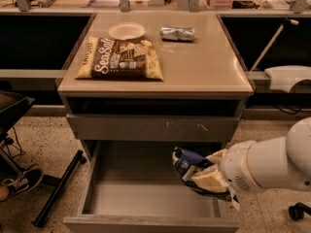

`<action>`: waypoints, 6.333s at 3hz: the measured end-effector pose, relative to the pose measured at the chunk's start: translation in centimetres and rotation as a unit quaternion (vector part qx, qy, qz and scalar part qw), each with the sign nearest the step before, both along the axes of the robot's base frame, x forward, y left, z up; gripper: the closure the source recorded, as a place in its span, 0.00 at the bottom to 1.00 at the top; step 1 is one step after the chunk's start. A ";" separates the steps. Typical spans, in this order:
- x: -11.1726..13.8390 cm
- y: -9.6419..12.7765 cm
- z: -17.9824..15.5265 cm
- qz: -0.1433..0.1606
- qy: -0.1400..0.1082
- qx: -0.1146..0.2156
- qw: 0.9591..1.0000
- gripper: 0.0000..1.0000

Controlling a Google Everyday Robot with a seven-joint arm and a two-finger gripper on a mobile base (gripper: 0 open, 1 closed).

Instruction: Place blue chip bag into middle drawer

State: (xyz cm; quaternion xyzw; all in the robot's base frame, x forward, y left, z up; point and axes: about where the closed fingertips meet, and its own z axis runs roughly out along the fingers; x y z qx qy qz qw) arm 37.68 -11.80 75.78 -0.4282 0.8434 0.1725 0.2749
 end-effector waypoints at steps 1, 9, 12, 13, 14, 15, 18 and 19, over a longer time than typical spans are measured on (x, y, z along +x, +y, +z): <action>0.4 2.2 -7.1 -0.013 0.023 -0.007 1.000 1.00; 11.4 6.5 -21.7 -0.094 -0.071 0.117 0.986 1.00; 12.0 7.0 -27.9 -0.092 -0.068 0.112 0.987 1.00; 12.0 5.4 -30.4 -0.074 -0.066 0.051 0.994 1.00; 12.1 5.1 -31.0 -0.070 -0.063 0.042 0.995 0.81; 12.1 5.1 -31.0 -0.070 -0.063 0.042 0.995 0.58; 12.1 5.1 -31.0 -0.070 -0.063 0.042 0.995 0.00; 12.1 5.1 -31.0 -0.070 -0.063 0.042 0.995 0.00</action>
Offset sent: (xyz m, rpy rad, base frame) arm 0.0022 0.0192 -0.0630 -0.0107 0.0428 -0.0217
